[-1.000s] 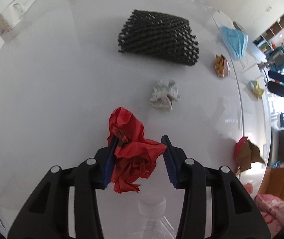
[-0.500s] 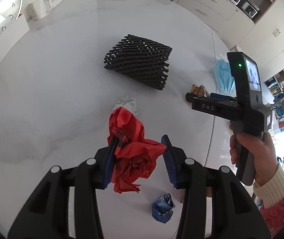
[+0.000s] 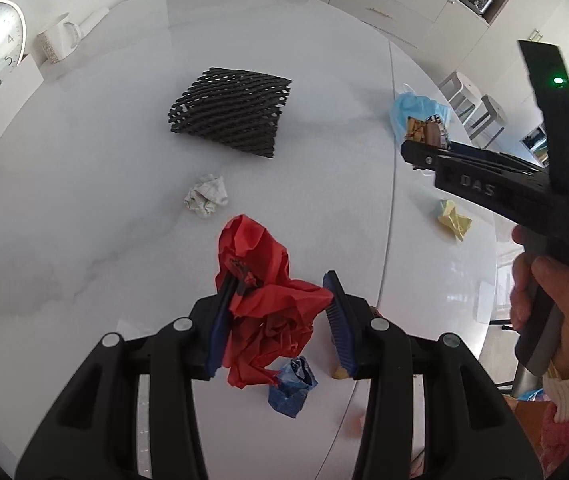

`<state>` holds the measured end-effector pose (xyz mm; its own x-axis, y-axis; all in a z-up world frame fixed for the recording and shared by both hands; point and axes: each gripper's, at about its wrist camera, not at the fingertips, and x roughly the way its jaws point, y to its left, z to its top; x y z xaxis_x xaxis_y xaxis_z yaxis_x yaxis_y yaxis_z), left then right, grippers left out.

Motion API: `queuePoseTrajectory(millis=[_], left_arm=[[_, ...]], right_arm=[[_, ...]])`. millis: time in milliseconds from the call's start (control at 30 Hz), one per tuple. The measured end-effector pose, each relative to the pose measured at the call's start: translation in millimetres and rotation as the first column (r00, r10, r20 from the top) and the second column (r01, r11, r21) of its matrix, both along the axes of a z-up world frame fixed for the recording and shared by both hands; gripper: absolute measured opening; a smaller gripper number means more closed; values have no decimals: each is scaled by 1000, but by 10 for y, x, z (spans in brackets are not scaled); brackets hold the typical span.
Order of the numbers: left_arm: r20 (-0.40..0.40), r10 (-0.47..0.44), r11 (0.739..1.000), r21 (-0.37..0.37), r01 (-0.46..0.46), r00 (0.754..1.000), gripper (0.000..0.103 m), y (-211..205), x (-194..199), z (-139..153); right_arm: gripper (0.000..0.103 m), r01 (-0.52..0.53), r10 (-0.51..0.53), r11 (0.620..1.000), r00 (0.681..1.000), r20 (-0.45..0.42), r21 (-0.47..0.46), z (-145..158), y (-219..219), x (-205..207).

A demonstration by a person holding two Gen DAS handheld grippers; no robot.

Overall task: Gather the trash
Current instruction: 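Carry both items to the pink bin and release the red paper from the left tool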

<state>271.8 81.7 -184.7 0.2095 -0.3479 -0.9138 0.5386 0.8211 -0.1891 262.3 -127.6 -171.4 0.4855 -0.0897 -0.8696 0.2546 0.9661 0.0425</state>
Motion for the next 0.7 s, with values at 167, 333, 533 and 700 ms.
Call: queuePoseTrajectory(millis=[167,333,533,700], left_arm=[[7,-92,995,-28,93,996,43,-259,-392,119],[-27,-186,981,-64,184,982,43,-642,-882,157],[-31,-316,947,-62,314,948,43,-1235,-1524,180],[-64,-410,912,-67,406,910,43,-1873,-2081,69]], right_arm=[[55,-5,6,1000,999,47,-24,400,-57,-745],[56,60,-59,997,998,26,-39,477,-329,-1599],[56,121,-121,992,993,-8,-31,338,-715,-2283],[56,139,-139,990,990,-7,-10,271,-1141,-2735]])
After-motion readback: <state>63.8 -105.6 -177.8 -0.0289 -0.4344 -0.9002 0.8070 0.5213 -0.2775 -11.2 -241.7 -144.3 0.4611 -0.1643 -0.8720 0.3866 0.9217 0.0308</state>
